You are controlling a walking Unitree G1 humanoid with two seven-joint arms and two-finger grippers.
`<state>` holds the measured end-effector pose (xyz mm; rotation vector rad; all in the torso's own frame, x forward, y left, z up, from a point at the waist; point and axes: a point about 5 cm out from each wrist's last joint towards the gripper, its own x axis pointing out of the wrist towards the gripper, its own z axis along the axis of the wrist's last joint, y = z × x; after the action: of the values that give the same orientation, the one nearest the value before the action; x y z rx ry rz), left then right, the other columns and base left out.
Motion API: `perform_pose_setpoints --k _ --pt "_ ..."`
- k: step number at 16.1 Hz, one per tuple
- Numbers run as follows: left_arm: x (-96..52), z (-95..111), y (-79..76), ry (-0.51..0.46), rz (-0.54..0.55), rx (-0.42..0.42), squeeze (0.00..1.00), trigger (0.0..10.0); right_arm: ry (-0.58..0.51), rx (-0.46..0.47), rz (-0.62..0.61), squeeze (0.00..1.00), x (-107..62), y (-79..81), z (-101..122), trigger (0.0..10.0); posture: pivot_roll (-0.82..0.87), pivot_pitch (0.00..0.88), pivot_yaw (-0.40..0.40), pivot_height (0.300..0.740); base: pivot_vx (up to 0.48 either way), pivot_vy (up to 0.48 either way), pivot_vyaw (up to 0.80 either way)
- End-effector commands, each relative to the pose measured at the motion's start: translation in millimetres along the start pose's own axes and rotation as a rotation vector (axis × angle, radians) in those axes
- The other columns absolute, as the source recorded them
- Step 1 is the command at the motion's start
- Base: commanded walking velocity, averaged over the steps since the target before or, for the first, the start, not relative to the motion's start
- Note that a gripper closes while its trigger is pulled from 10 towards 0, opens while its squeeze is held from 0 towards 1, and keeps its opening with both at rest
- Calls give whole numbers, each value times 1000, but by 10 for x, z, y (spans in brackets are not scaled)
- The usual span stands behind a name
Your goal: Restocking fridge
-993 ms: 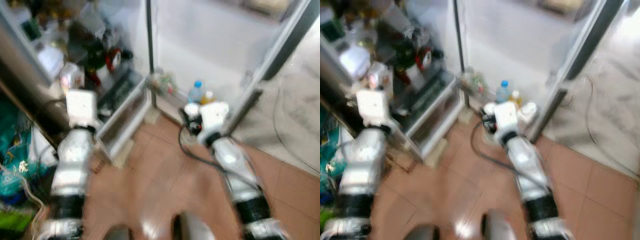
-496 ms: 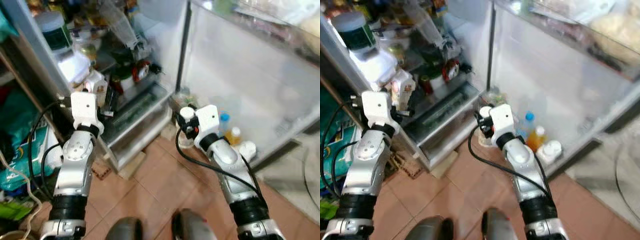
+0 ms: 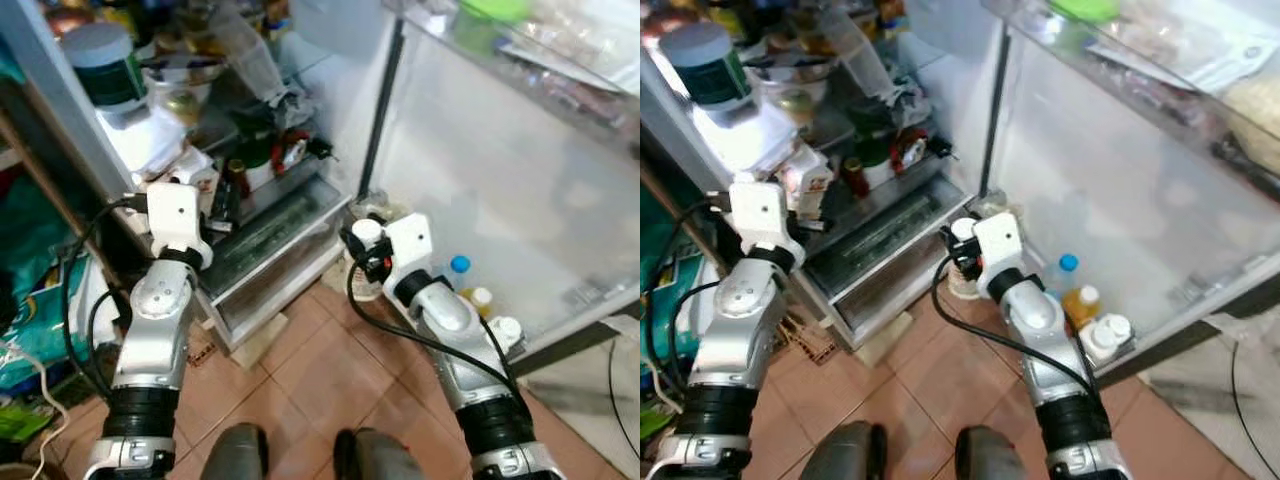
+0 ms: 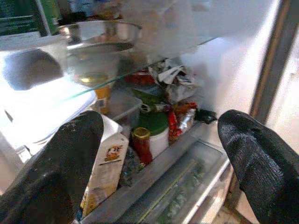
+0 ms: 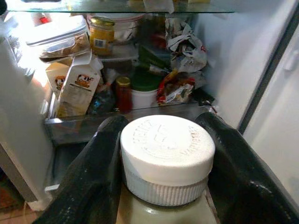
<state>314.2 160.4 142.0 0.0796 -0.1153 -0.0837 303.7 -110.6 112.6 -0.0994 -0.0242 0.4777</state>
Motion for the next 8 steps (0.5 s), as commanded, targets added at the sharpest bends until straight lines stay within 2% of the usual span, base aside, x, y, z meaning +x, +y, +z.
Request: perform_pose_setpoints --k 1,2,8 --pt "-3 -20 -14 17 -3 6 0 10000 -28 1 -16 0 -6 -25 51 10000 12 125 -21 740 0 0 0" --pt "0 -25 -16 18 -2 1 0 10000 -30 3 -15 0 -8 -16 52 10000 11 125 -21 740 0 0 0" --pt "7 -11 -11 6 13 5 0 10000 -31 7 -15 0 -6 -18 46 10000 12 125 -22 665 0 0 0"
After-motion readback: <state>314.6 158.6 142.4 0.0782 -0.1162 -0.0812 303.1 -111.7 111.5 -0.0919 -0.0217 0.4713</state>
